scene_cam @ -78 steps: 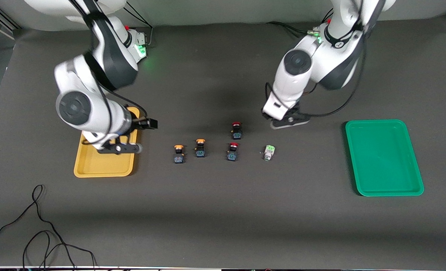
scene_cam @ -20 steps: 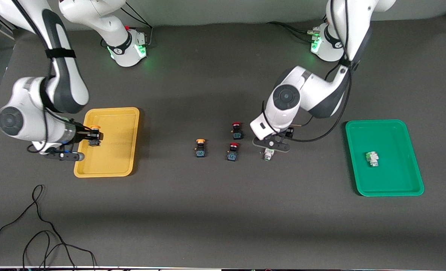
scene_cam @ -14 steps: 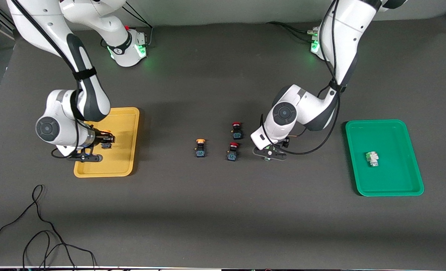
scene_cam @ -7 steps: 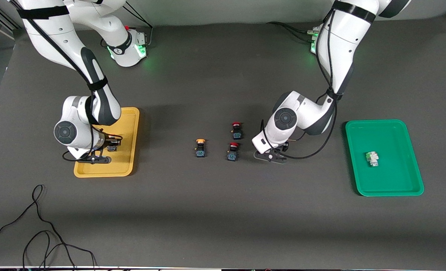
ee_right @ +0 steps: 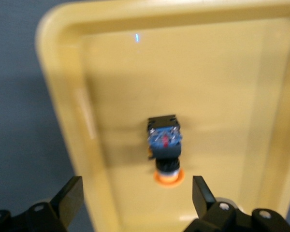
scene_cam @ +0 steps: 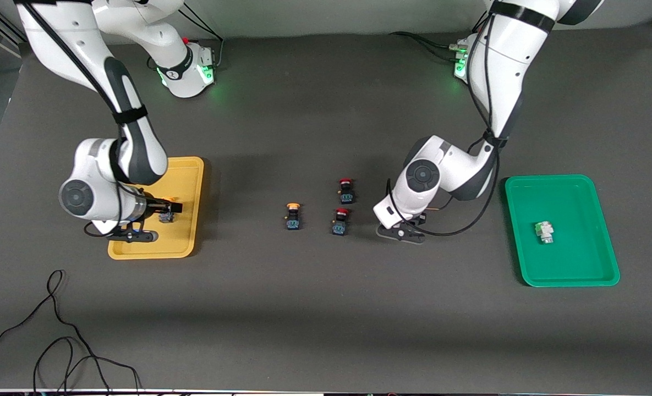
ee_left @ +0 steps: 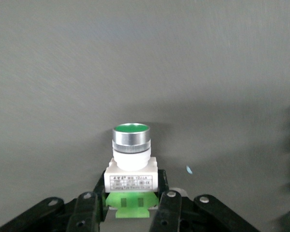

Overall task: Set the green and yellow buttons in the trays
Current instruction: 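Carry the green button to the green tray while the right gripper grasps another button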

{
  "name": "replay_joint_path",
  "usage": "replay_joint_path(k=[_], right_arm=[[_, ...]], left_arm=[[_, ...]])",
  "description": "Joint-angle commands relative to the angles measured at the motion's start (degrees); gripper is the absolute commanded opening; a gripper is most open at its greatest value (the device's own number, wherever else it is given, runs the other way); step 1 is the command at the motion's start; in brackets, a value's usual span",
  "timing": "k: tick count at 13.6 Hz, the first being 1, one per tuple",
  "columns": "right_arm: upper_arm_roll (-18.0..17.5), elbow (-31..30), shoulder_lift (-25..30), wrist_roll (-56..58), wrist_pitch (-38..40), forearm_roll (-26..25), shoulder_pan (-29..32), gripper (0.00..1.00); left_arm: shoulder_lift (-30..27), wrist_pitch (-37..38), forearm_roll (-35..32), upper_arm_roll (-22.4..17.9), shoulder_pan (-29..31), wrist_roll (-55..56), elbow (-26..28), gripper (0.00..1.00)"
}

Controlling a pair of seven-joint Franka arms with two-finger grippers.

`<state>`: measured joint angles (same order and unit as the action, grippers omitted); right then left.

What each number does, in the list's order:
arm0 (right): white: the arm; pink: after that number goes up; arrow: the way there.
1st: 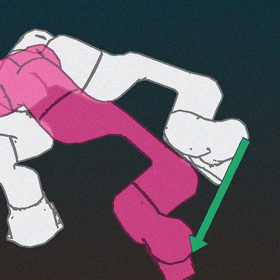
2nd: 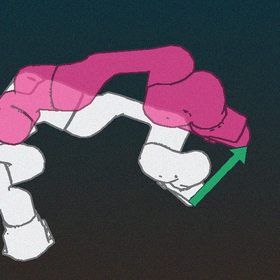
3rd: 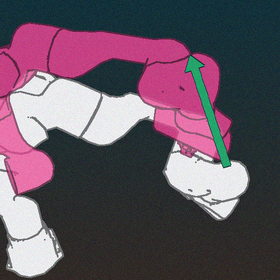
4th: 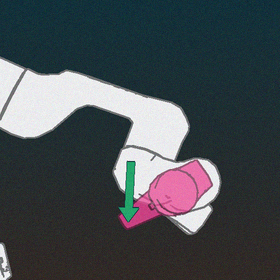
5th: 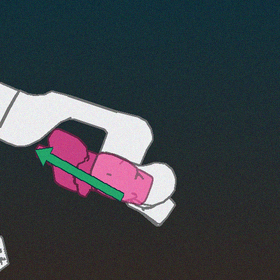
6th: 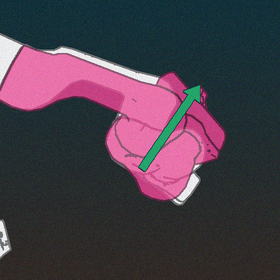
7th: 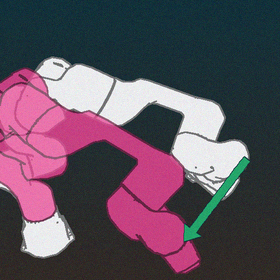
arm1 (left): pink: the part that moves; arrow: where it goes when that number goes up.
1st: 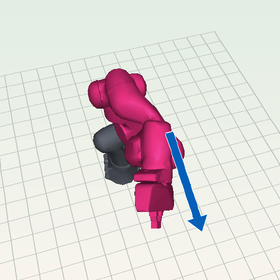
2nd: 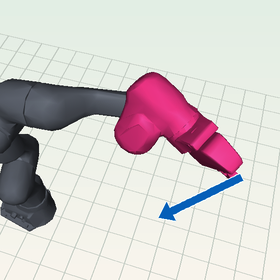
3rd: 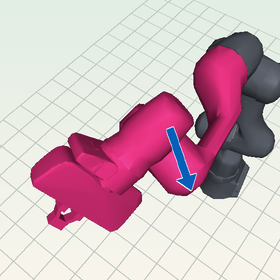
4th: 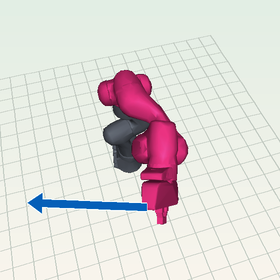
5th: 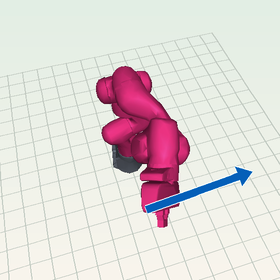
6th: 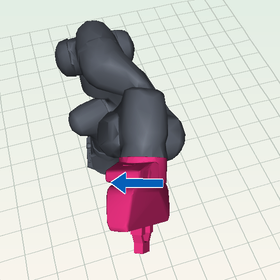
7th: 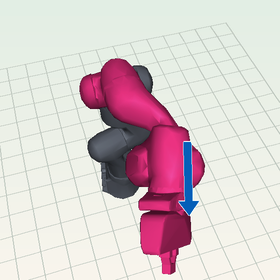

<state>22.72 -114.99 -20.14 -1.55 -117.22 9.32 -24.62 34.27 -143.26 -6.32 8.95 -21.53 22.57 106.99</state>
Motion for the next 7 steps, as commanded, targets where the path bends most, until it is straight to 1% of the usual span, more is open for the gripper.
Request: replay_joint_path(k=[1, 2, 3, 4, 5, 7], right_arm=[[0.0, 9.5, 0.7, -4.3, 11.3, 1.7, -0.6, 1.00], [-0.9, 12.0, 0.5, -5.7, 13.6, 2.6, -1.0, 1.00], [-1.0, 13.4, 0.4, -6.7, 14.5, 3.9, -1.8, 1.00], [-1.1, 13.8, 0.4, -7.7, 14.5, 5.3, -2.6, 1.00], [-1.0, 14.6, 0.2, -9.2, 14.4, 7.2, -4.2, 1.00], [-1.1, 16.3, -1.6, -14.9, 12.6, 10.1, -7.4, 1.00]], left_arm=[[-8.6, 8.7, 0.6, 0.2, 1.7, 1.4, 0.0, 0.19], [-11.4, 13.7, 2.3, 0.2, 2.2, 3.3, -1.2, 0.19], [-13.9, 19.7, 3.3, 0.2, 2.9, 4.8, -3.1, 0.19], [-15.9, 26.6, 3.7, 0.2, 3.8, 5.5, -5.4, 0.21], [-17.3, 32.0, 3.8, 0.1, 4.7, 5.5, -7.3, 0.21], [-19.7, 39.8, 3.9, 0.3, 9.5, 4.3, -9.0, 0.21]])
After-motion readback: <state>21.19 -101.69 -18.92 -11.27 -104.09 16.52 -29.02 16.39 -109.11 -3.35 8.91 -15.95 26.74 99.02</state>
